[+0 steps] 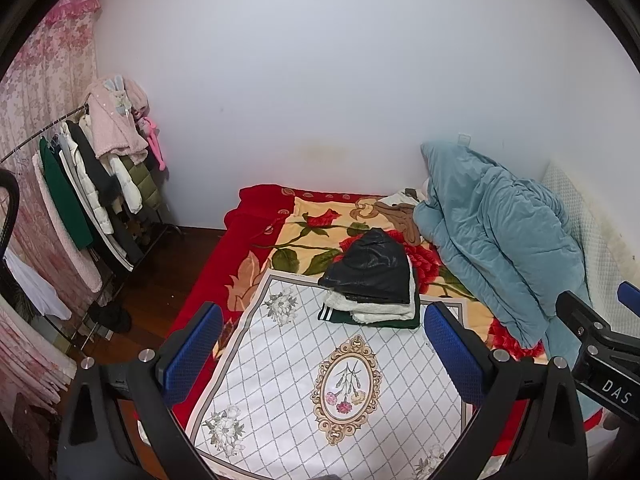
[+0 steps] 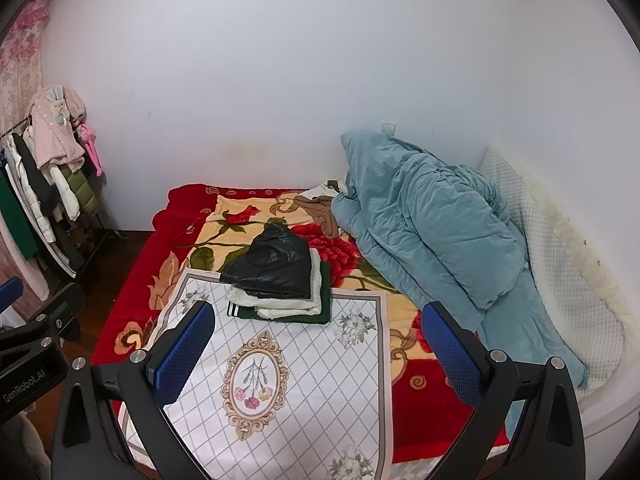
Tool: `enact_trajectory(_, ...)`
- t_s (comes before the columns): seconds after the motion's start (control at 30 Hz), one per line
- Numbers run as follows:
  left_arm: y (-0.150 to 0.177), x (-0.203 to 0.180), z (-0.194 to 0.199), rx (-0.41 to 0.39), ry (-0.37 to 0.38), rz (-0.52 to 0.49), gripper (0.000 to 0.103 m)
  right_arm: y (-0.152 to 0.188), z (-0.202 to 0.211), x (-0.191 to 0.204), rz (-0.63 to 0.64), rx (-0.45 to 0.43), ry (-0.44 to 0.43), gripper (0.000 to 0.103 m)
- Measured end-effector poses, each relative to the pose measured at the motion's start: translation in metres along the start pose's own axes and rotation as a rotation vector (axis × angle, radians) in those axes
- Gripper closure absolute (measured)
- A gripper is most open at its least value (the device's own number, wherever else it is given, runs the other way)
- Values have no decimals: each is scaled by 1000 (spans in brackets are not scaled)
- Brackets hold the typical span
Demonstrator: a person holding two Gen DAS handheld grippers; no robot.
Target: Fold large clothes
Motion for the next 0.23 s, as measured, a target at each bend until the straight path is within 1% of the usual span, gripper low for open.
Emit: enact_trajectory(0.23,-2,-2,1,-1,-2,2,0,0,0,1,3,0,0,0)
Point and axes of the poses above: each gripper's, at about its wrist camera, not at the fingertips, and z roughly against the way its jaws point, x to its left, y to its underside, the point moved 6 cm from there along -z, roughly the way its jaws point, and after that the axes turned 13 degrees about -y, right-handed, at the moved point
